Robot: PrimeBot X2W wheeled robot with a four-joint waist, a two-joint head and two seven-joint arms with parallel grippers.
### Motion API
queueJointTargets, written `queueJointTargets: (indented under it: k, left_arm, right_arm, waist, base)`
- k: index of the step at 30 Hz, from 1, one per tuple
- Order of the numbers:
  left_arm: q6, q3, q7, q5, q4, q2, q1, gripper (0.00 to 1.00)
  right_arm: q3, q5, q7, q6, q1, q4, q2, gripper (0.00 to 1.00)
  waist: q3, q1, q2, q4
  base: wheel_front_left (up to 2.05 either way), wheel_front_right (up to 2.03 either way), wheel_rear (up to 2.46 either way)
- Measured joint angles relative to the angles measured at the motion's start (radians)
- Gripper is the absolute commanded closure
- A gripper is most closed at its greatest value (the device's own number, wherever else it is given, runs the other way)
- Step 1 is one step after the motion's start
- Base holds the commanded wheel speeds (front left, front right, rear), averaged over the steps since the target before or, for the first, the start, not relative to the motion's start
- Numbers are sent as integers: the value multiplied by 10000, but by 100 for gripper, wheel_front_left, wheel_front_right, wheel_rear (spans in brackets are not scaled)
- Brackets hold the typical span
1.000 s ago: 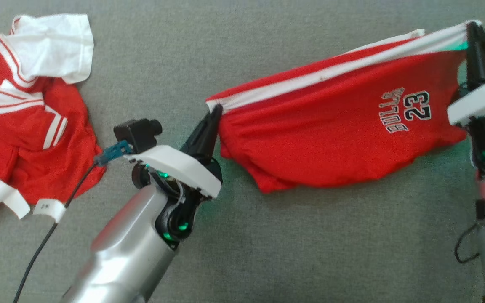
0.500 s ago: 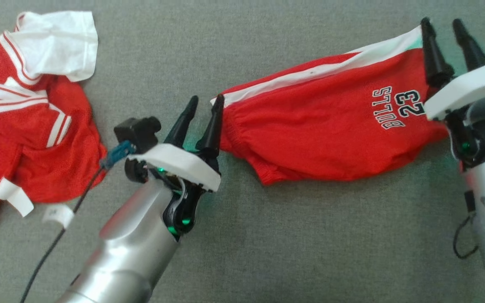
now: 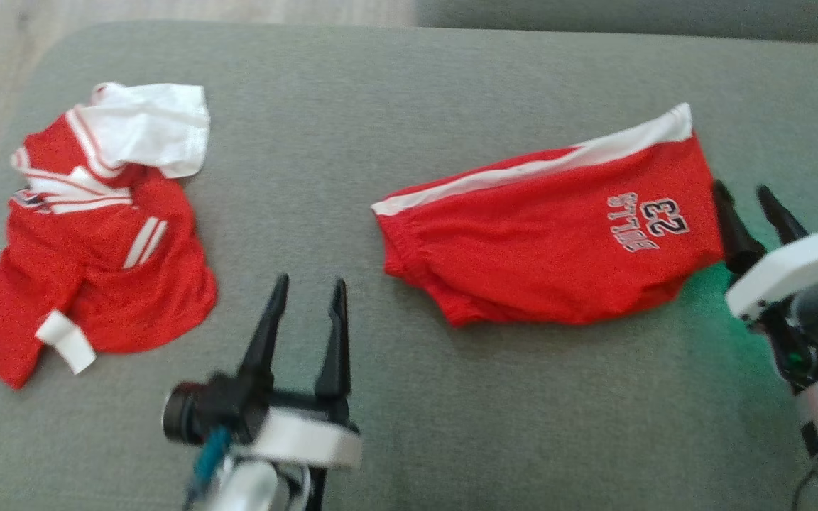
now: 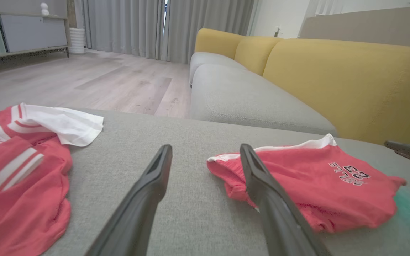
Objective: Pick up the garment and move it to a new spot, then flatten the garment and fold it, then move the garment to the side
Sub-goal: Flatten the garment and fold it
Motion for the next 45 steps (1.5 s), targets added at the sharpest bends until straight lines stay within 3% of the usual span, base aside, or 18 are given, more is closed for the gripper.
queueJointTargets:
  k: [8, 18, 19, 20, 22, 25, 32, 45]
  left_arm:
    - [349, 113, -12, 1977, -1471, -150, 1347, 0]
    - [151, 23, -13, 2380, -1588, -460, 1445, 0]
    - [151, 40, -13, 2428, -1588, -474, 1445, 0]
    - [150, 67, -13, 2431, -1584, -491, 1445, 0]
    - [148, 167, -13, 2460, -1578, -527, 1446, 0]
    - [71, 272, -13, 2512, -1574, -546, 1445, 0]
    - [-31, 380, -13, 2615, -1505, -608, 1441, 0]
    - [-155, 598, -13, 2690, -1060, -631, 1423, 0]
  right_arm:
    - [-1271, -913, -58, 0, -419, 2401, -222, 0]
    - [-1935, -2197, -56, 0, -1563, 4690, -449, 0]
    - [-1954, -2243, -56, 0, -1589, 4759, -445, 20]
    - [-1954, -2247, -36, 0, -1676, 4849, -439, 53]
    - [-1965, -2140, 50, 0, -1851, 4934, -284, 100]
    - [-1766, -1791, 224, 2, -1917, 4859, 29, 100]
    - [-1321, -1396, -4, 0, -1877, 4527, 94, 100]
    - [-1490, -1266, -249, 0, -1882, 4288, -846, 100]
  waist:
    - [-118, 3, 0, 1050]
    - [213, 5, 0, 2063]
    - [232, 4, 0, 2080]
    - [234, 4, 0, 2072]
    - [224, 4, 0, 2003]
    - [201, 4, 0, 1823]
    - [144, 4, 0, 1114]
    - [4, 4, 0, -498]
  base:
    - [0, 0, 0]
    - [0, 0, 0]
    - [0, 0, 0]
    - [0, 0, 0]
    - [0, 0, 0]
    - [0, 0, 0]
    - [0, 0, 0]
    - [0, 0, 0]
